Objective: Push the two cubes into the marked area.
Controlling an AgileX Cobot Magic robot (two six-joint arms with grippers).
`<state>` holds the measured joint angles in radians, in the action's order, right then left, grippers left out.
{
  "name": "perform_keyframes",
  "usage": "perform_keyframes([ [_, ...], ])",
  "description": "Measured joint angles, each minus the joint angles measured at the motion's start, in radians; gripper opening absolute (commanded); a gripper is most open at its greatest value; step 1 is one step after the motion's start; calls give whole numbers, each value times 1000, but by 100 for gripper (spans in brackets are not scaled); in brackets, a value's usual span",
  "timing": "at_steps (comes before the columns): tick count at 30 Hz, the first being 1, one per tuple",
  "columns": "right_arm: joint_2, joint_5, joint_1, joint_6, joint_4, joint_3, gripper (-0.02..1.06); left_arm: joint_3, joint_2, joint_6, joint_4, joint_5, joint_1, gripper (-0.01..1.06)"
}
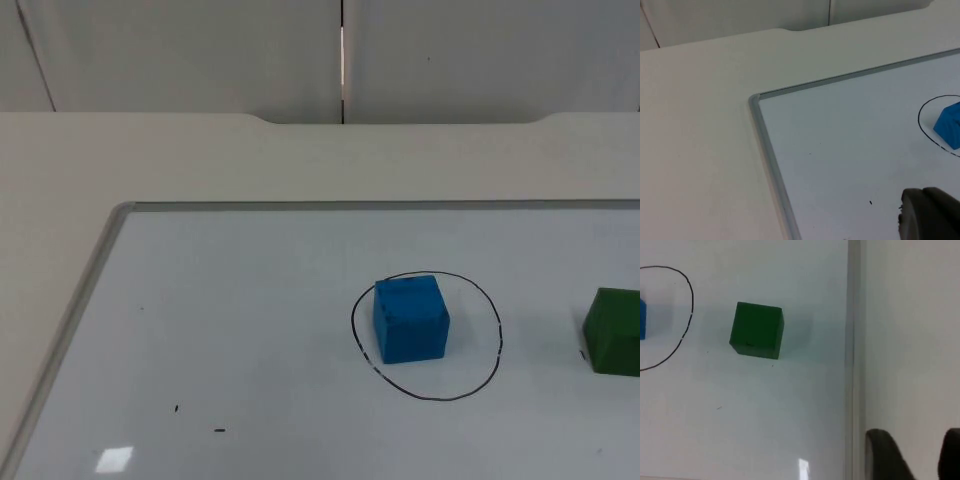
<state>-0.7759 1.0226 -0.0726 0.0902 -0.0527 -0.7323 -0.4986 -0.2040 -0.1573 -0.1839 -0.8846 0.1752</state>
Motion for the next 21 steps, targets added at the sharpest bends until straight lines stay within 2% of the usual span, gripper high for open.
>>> perform_keyframes([
  [1, 0, 0, 0, 0, 0, 0, 7, 0, 0, 0, 0, 0, 0, 0],
  [2, -35, -3, 0, 0, 14, -9, 7, 0, 0, 0, 0, 0, 0, 0],
  [3, -64, -15, 0, 2, 29, -14, 0, 0, 0, 0, 0, 0, 0, 0],
  [11, -264, -151, 0, 18, 61, -25, 0, 0, 0, 0, 2, 0, 0, 0],
  [21, -471, -219, 0, 22, 61, -25, 0, 0, 0, 0, 6, 0, 0, 0],
])
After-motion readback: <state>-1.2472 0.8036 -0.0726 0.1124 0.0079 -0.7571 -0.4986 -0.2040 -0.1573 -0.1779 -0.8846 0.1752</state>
